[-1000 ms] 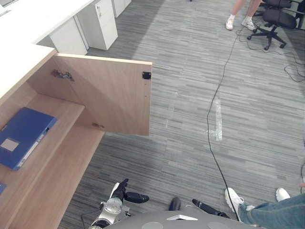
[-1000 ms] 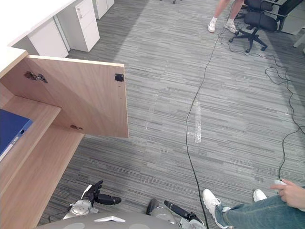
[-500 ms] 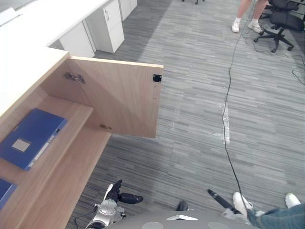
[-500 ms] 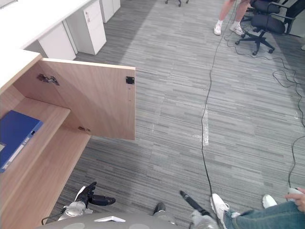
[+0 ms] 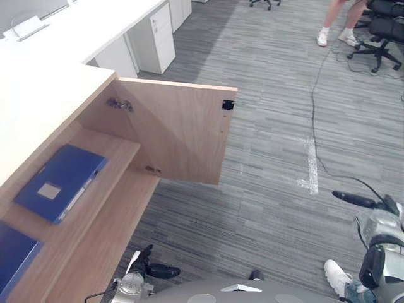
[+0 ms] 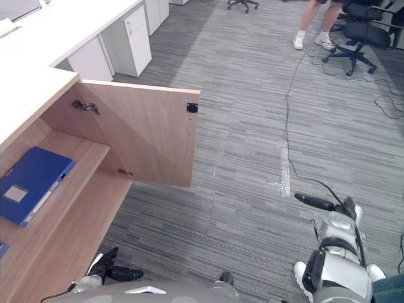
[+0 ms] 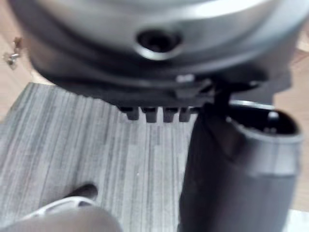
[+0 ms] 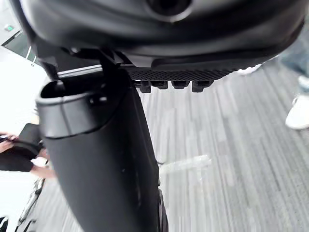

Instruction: Walk over to the cabinet, pick up the folder, carry it to the office cabinet, place the folder inside the office cabinet, then close the office cabinet door

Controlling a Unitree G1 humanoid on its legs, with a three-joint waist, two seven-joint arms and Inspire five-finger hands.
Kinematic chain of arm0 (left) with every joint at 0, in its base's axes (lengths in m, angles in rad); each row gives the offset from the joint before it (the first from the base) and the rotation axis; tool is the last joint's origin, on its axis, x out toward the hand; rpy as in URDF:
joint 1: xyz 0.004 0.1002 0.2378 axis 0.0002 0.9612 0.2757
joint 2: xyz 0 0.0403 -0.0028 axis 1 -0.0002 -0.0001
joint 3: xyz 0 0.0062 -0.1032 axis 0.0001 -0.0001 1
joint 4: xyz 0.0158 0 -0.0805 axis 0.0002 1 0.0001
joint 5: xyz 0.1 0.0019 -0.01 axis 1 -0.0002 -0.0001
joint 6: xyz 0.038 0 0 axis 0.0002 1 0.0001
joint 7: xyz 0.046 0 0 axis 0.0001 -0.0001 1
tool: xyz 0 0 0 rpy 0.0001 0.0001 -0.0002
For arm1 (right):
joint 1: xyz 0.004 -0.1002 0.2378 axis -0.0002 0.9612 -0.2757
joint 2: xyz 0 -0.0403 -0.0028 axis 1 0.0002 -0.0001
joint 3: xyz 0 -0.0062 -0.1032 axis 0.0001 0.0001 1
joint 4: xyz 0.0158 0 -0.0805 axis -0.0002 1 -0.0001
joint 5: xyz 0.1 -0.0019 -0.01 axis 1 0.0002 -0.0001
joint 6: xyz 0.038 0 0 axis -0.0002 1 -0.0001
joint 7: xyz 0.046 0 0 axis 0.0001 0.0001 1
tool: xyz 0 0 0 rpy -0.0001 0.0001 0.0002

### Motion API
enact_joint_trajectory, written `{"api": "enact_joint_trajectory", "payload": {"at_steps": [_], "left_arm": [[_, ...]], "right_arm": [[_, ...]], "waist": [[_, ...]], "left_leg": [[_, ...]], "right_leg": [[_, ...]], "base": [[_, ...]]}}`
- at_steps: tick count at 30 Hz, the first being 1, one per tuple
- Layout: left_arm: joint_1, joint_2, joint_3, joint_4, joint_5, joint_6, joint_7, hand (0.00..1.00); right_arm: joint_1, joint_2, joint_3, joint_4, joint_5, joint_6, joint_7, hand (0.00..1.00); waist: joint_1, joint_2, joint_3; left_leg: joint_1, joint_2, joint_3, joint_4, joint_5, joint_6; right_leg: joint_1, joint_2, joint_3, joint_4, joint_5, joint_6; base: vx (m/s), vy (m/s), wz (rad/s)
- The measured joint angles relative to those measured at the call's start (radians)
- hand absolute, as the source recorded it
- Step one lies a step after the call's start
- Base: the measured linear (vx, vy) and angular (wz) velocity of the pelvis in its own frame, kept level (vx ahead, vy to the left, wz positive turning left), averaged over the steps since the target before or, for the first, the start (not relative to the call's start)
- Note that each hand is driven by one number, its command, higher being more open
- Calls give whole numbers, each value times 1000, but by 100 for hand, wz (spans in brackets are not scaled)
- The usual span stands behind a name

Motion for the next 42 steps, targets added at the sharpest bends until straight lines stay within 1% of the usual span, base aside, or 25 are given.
{"api": "enact_joint_trajectory", "payload": {"at_steps": [2, 4, 6, 8, 9, 10, 11, 12, 13, 14, 15, 17, 18, 21, 24, 26, 27, 28, 30, 32, 34, 35, 37, 40, 42], "left_arm": [[12, 0, 0, 1, -4, 3, -1, 100], [27, -6, -2, -6, -4, 3, -1, 100], [27, -8, -10, -8, -4, 2, -2, 100], [27, -10, -9, -11, -5, 2, -1, 100], [27, -10, -8, -19, -5, 1, -1, 100], [28, -1, -5, -28, -13, -1, -6, 100], [29, 7, -4, -34, -27, -7, -4, 100], [34, -11, -9, -49, -34, -7, 4, 100], [37, -17, -1, -61, -39, 0, 3, 100], [44, -13, -2, -63, -41, 0, 7, 100], [45, -8, -2, -61, -50, 2, 15, 100], [41, -8, -2, -66, -55, 0, 17, 100], [41, -8, -2, -65, -72, 2, 17, 100], [41, -14, -1, -63, -72, 2, 19, 100], [41, -16, 1, -57, -73, 3, 21, 100], [40, -18, 1, -54, -75, 3, 23, 100], [40, -18, 1, -53, -75, 3, 24, 100], [40, -18, 1, -50, -75, 4, 26, 100], [36, -19, 1, -43, -75, 4, 27, 100], [36, -19, 0, -41, -75, 5, 27, 100], [35, -16, -6, -41, -75, 4, 25, 100], [35, -15, -8, -42, -75, 4, 25, 100], [31, -13, -8, -46, -75, 2, 21, 100], [36, -13, -8, -56, -74, 0, 22, 100], [38, -13, -8, -62, -73, -1, 22, 100]], "right_arm": [[-27, 24, 75, -41, -6, -1, 13, 100], [-50, 44, 146, -76, -63, 0, 19, 100], [-71, 57, 189, -83, -92, 0, 20, 100], [-90, 63, 231, -84, -82, 0, 26, 100], [-105, 68, 249, -85, -81, 0, 31, 100], [-124, 80, 259, -92, -42, 0, 32, 100], [-136, 87, 260, -94, -20, 0, 31, 100], [-163, 80, 260, -95, 13, 0, 30, 100], [-178, 94, 262, -99, 51, -4, 33, 100], [-188, 110, 262, -100, 77, -4, 39, 100], [-194, 138, 260, -99, 111, -4, 47, 100], [-195, 165, 260, -96, 115, -2, 55, 100], [-197, 180, 260, -96, 115, -1, 56, 100], [-203, 185, 262, -96, 138, -1, 54, 100], [-204, 186, 235, -83, 226, -3, 32, 100], [-203, 186, 168, -38, 342, -16, 8, 100], [-201, 187, 156, -26, 356, -18, 3, 100], [-196, 188, 144, 2, 397, -19, 7, 100], [-183, 193, 148, 15, 426, -19, 23, 100], [-182, 212, 170, 24, 427, -19, 36, 100], [-175, 232, 283, -15, 408, -18, 46, 100], [-173, 239, 305, -36, 392, -17, 53, 100], [-173, 259, 363, -149, 287, -18, 64, 100], [-190, 252, 437, -263, 107, -20, 64, 100], [-220, 232, 486, -308, 46, -24, 65, 100]], "waist": [[0, 4, 0], [6, 17, -4], [8, 23, -4], [16, 24, -3], [24, 24, -2], [30, 3, 11], [32, -4, 16], [20, 30, 11], [32, 24, 20], [36, 36, 15], [38, 28, 20], [50, 19, 26], [50, 19, 26], [51, 25, 25], [48, 29, 25], [47, 32, 25], [47, 32, 25], [47, 33, 25], [48, 34, 26], [47, 35, 25], [47, 35, 26], [47, 35, 26], [51, 36, 26], [56, 33, 25], [54, 30, 26]], "left_leg": [[-1, 1, 0, 1, 0, 0], [-1, 0, -4, 1, 0, 1], [1, 0, -11, 6, 0, 1], [-2, -1, -12, 33, -1, 0], [-19, -1, -12, 79, -2, -2], [-88, -6, -24, 210, -11, -7], [-108, -16, -27, 198, -55, 1], [-80, -13, -28, -41, 57, 29], [-69, -24, -5, -44, 97, 31], [-71, -24, -6, -39, 97, 31], [-70, -27, -12, -37, 96, 31], [-71, -22, -22, -37, 95, 31], [-70, -13, -29, -37, 94, 31], [-68, -1, -35, -36, 92, 29], [-62, 0, -35, -35, 91, 29], [-60, 0, -36, -32, 88, 29], [-60, 0, -37, -30, 87, 28], [-58, 1, -40, -27, 85, 28], [-53, 1, -40, -22, 83, 27], [-48, 2, -39, -21, 82, 25], [-50, 1, -39, -23, 82, 24], [-52, 0, -39, -23, 82, 24], [-68, -1, -40, -23, 82, 24], [-72, -1, -49, -22, 85, 27], [-77, -5, -53, -23, 89, 31]], "right_leg": [[-2, 1, -1, 0, 0, 0], [2, -1, -11, 0, 2, -2], [9, -3, -21, 0, 10, 1], [17, -8, -21, 0, 23, -9], [16, -16, -21, 0, 43, -12], [16, -49, -20, 0, 68, -20], [19, -70, -14, 1, 72, -20], [20, -56, -23, 0, 73, -19], [15, -75, -19, 0, 85, -4], [11, -75, -20, 0, 93, 7], [16, -75, -21, 0, 97, 6], [16, -70, -19, 9, 98, 4], [17, -64, -19, 19, 98, 3], [18, -55, -19, 26, 98, 3], [20, -54, -19, 25, 98, 3], [24, -54, -20, 24, 97, 2], [25, -54, -20, 24, 97, 2], [32, -53, -21, 23, 97, 2], [38, -53, -21, 23, 96, 1], [41, -52, -21, 21, 96, 1], [40, -51, -21, 13, 96, 1], [40, -51, -21, 9, 96, 1], [30, -50, -21, 1, 96, 1], [32, -50, -29, 1, 96, 1], [31, -52, -41, 1, 96, 1]], "base": [[6, -16, 0], [21, -30, 6], [23, -16, 7], [7, 3, -4], [5, 44, -4], [-23, 62, 0], [-82, 81, 21], [-83, 92, 5], [-64, 87, -5], [3, 86, -18], [19, 43, 0], [34, 10, 13], [36, -26, 11], [53, -63, 3], [31, -56, -8], [25, -38, 0], [20, -39, 4], [12, -29, 4], [11, -40, -1], [-3, -37, -8], [-21, -41, -4], [-31, -44, 0], [-48, -48, 2], [-55, -49, 9], [-72, -56, 8]]}}
